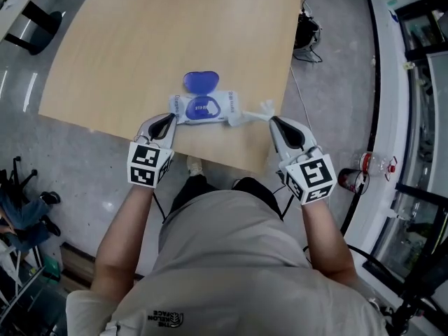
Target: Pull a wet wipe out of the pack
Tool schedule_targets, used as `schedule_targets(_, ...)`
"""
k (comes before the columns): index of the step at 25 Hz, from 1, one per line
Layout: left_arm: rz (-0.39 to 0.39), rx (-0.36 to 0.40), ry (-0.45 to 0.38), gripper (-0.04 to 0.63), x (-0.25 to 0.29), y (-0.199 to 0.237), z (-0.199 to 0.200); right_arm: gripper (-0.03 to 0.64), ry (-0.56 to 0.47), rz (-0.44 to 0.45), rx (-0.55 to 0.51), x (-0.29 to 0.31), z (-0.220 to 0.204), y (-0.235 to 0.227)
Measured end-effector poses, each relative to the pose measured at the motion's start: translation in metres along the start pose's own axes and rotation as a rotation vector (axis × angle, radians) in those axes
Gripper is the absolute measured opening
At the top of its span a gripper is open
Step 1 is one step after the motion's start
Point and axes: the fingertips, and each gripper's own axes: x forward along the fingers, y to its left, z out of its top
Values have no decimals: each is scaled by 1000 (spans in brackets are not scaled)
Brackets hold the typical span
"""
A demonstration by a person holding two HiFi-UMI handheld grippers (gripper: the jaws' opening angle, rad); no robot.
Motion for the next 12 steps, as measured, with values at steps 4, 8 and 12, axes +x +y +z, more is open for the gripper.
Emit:
schedule_targets(4, 33, -6, -62, 6, -37, -40, 30, 5, -47, 86, -39, -35, 8, 4)
schedule_targets(8, 56, -23, -127, 6, -74, -98, 55, 5, -104, 170, -72, -75, 10, 4)
schedule_targets(12, 85, -29, -194, 6, -107, -157, 75, 5, -148, 244, -98, -116, 2, 6)
